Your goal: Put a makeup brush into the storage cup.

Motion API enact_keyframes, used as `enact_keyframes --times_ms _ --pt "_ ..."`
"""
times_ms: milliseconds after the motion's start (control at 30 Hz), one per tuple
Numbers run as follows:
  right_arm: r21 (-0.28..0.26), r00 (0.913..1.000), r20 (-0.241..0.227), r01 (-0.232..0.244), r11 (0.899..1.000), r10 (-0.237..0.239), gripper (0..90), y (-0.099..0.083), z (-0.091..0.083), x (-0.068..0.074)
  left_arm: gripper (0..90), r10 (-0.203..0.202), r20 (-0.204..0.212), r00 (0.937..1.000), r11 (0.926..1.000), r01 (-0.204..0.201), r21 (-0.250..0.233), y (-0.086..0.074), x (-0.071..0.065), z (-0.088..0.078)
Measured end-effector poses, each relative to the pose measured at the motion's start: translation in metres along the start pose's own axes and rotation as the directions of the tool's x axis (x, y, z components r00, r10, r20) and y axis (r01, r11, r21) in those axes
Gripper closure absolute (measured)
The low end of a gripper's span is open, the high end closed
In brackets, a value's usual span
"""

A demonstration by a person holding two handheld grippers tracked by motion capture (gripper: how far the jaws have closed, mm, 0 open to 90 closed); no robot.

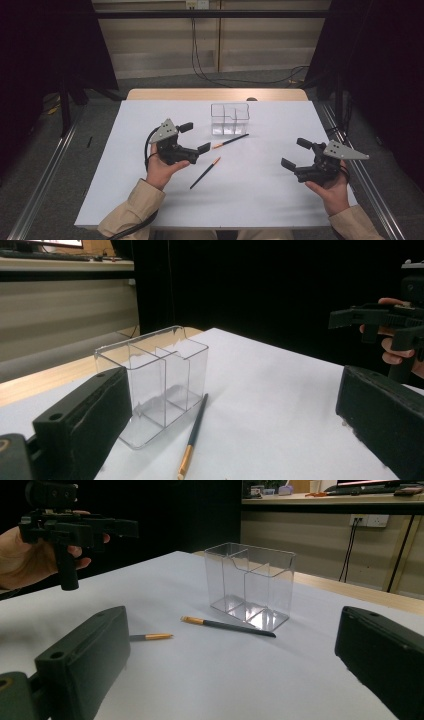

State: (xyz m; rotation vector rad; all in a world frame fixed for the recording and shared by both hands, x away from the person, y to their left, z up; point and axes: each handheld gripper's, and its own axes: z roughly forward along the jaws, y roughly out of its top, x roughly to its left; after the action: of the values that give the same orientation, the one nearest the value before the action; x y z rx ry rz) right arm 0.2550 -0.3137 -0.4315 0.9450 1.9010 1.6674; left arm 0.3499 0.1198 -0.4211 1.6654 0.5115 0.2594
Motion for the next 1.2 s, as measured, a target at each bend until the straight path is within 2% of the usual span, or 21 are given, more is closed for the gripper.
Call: enact_keyframes --times_ms 233,433,500,633,667,700,867,900,967,1000,1200 --pt "-0.001 1.0 0.002 -0.003 1.0 0.003 0.6 0.0 0.0 -0.001 1.2 -0.005 -0.018 0.9998 0.9991 0.006 0.042 -0.001 0.001 0.003" --pt "0.002 1.0 -0.001 -0.003 1.0 0.003 0.6 -0.001 0.0 0.0 1.2 -0.008 -0.012 0.9999 0.9974 0.009 0.071 -0.001 0.001 0.008" --pt "0.005 1.0 -0.002 0.001 1.0 -0.001 0.6 -0.001 0.001 0.0 1.2 -0.002 -0.017 0.9998 0.9943 0.004 0.107 0.0 0.002 0.009" --pt "0.006 1.0 0.0 0.002 1.0 -0.002 0.6 -0.001 0.001 0.0 1.2 -0.014 -0.019 0.9997 0.9904 0.016 0.137 0.002 0.003 0.01" --pt "0.007 1.0 -0.002 0.001 1.0 -0.001 0.6 -0.001 0.001 0.0 1.2 -0.019 -0.027 0.9995 0.9867 0.023 0.161 0.003 0.004 0.011" --pt "0.007 1.0 -0.002 0.001 1.0 -0.001 0.6 -0.001 0.001 0.0 1.2 -0.019 -0.027 0.9995 0.9867 0.023 0.161 0.003 0.004 0.011" --pt "0.006 1.0 -0.003 0.005 1.0 -0.005 0.6 -0.001 0.001 0.001 1.2 -0.006 -0.042 0.9991 0.9755 0.015 0.219 0.004 0.003 0.013" --pt "0.006 1.0 -0.003 0.005 1.0 -0.005 0.6 -0.001 0.001 0.001 1.2 -0.006 -0.042 0.9991 0.9755 0.015 0.219 0.004 0.003 0.013" --pt "0.007 1.0 -0.005 0.004 1.0 -0.004 0.6 -0.001 0.002 0.001 1.2 0.0 -0.048 0.9988 0.9681 0.012 0.25 0.007 0.003 0.014" --pt "0.007 1.0 -0.005 0.004 1.0 -0.004 0.6 -0.001 0.002 0.001 1.3 0.0 -0.048 0.9988 0.9681 0.012 0.25 0.007 0.003 0.014" --pt "0.007 1.0 -0.005 0.006 1.0 -0.006 0.6 -0.001 0.001 0.001 1.3 0.008 -0.059 0.9982 0.9448 0.012 0.327 0.011 0.004 0.018"
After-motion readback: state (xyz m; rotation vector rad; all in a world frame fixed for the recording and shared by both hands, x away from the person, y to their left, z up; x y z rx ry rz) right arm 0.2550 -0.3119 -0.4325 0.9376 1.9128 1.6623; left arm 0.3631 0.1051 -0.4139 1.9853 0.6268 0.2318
